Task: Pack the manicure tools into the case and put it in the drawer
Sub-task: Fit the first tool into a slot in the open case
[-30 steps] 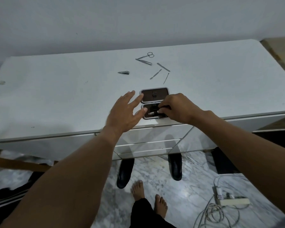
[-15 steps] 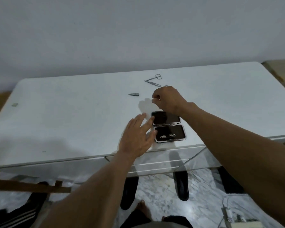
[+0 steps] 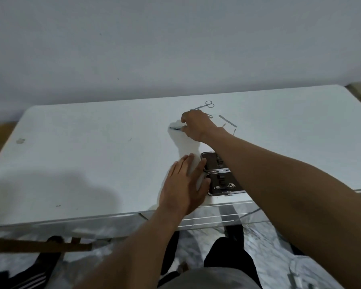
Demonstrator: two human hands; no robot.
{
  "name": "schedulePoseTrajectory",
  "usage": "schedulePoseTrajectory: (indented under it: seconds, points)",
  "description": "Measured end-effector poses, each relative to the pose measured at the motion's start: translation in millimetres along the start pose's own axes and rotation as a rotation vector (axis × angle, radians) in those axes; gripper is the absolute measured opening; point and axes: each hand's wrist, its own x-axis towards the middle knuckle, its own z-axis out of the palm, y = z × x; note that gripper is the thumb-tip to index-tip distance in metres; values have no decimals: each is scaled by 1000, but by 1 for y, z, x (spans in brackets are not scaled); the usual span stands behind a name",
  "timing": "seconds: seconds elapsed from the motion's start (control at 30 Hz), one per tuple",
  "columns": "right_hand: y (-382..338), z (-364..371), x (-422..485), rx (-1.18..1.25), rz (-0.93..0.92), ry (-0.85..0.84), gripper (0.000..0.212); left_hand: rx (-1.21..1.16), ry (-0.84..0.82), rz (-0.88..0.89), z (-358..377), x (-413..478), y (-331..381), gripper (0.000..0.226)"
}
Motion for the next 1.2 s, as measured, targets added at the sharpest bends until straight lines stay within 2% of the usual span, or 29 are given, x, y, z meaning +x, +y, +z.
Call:
schedulePoseTrajectory:
  seconds: [0.13,0.3,0.5,0.97,1.2]
  points:
    - [-1,7,12,1,-13,-48,28,-37,15,-3,2,0,-1,52]
    - [3,8,21,-2,-55,-54,13,3,-7,-3,3,2,-1,53]
    - [14,4,15,21,-95,-35,17,51,-32,-19,0,4,1,55]
    - [80,-31,-128,191,-74,35,18,54,-15,-52,3,0,2,52]
    - [96,-26,-182,106,-119,-2,17,64,-8,-52,3,-2,5,55]
